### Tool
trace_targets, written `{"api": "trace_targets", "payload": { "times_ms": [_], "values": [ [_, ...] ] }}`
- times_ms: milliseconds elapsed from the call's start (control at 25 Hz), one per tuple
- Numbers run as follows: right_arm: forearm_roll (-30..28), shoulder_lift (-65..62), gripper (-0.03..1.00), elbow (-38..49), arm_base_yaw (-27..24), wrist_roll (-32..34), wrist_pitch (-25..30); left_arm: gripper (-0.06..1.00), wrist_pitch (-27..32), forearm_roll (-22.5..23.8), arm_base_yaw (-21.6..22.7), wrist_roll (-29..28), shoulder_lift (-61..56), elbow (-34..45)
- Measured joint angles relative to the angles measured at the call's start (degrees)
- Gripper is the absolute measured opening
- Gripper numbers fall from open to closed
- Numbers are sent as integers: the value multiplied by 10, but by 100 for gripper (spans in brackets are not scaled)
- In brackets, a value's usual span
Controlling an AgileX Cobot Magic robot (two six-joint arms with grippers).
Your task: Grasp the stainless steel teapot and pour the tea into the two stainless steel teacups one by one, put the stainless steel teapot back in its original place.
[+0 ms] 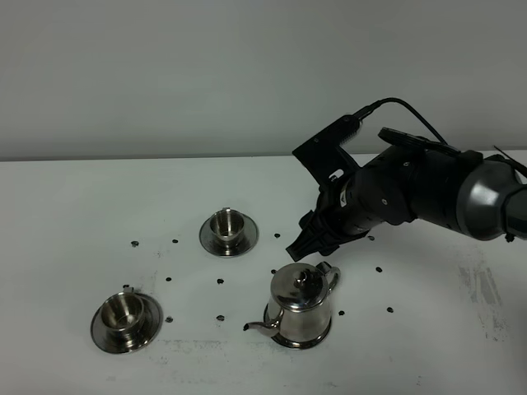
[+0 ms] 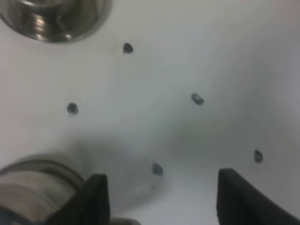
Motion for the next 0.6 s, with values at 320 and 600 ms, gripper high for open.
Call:
{"api": "trace_targets", "payload": {
  "times_ms": [320,600],
  "values": [
    [7,26,50,0,9,-3,-7,50,0,0,0,0,0,0],
    [-2,26,50,0,9,-3,36,50,0,0,0,0,0,0]
  ]
}}
